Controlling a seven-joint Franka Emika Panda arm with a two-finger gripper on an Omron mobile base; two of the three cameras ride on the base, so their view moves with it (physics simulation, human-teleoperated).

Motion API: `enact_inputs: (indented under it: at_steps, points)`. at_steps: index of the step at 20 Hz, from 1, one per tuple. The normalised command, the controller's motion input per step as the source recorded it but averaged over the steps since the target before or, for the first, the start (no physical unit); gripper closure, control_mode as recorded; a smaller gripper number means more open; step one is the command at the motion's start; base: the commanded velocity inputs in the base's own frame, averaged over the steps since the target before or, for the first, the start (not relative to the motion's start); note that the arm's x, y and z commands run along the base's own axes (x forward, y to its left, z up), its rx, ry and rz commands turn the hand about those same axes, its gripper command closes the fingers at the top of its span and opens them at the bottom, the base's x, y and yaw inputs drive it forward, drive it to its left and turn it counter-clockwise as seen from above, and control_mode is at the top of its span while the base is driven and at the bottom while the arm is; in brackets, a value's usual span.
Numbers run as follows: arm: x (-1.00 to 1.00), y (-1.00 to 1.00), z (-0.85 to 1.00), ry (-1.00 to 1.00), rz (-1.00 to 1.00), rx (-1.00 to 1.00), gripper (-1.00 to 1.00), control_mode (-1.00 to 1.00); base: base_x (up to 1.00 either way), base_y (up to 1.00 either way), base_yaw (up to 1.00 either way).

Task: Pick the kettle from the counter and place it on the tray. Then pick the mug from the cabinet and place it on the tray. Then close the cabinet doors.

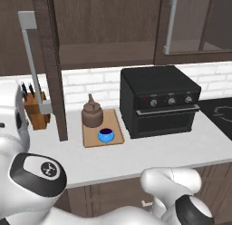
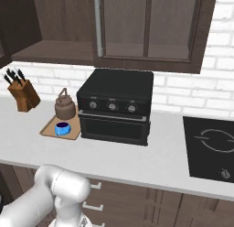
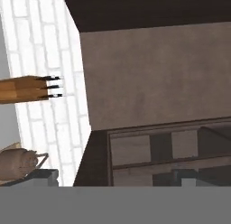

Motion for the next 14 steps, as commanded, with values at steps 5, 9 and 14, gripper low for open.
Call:
enact_inputs:
  at_steps: [5, 9, 14]
  points:
    - [0.18, -0.10, 0.02, 0.00, -0.18, 0.04, -1.00, -1.00, 0.00, 0.00, 0.00]
    - [0.32, -0.17, 0.00, 0.00, -0.17, 0.00, -1.00, -1.00, 0.00, 0.00, 0.00]
    - [0.18, -0.27, 0.00, -0.02, -0.13, 0.00, -1.00, -1.00, 0.00, 0.00, 0.00]
